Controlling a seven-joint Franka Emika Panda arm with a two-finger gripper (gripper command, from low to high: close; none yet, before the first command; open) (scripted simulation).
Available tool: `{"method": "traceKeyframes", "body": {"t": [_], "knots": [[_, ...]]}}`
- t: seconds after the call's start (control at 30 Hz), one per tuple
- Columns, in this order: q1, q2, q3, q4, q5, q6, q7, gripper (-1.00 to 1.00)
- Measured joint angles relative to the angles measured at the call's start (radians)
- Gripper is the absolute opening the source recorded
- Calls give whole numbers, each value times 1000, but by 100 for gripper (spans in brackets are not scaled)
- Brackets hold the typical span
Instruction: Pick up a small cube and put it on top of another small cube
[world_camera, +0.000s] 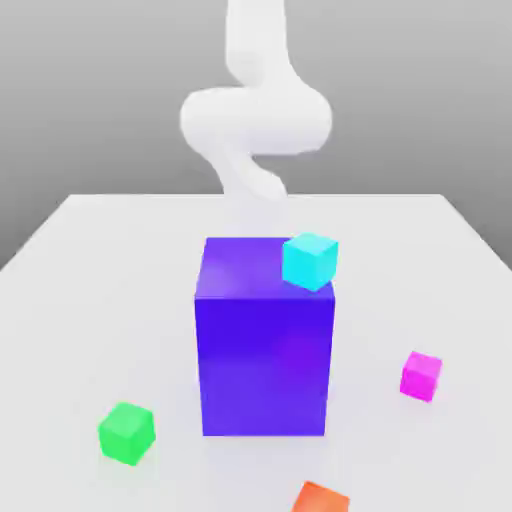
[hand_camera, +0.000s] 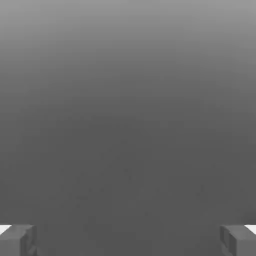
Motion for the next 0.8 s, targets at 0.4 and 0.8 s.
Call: {"method": "traceKeyframes", "body": {"t": [0.4, 0.8], "knots": [[273, 447, 114, -257, 73, 287, -226, 0], [469, 886, 146, -421, -157, 585, -186, 0]]}}
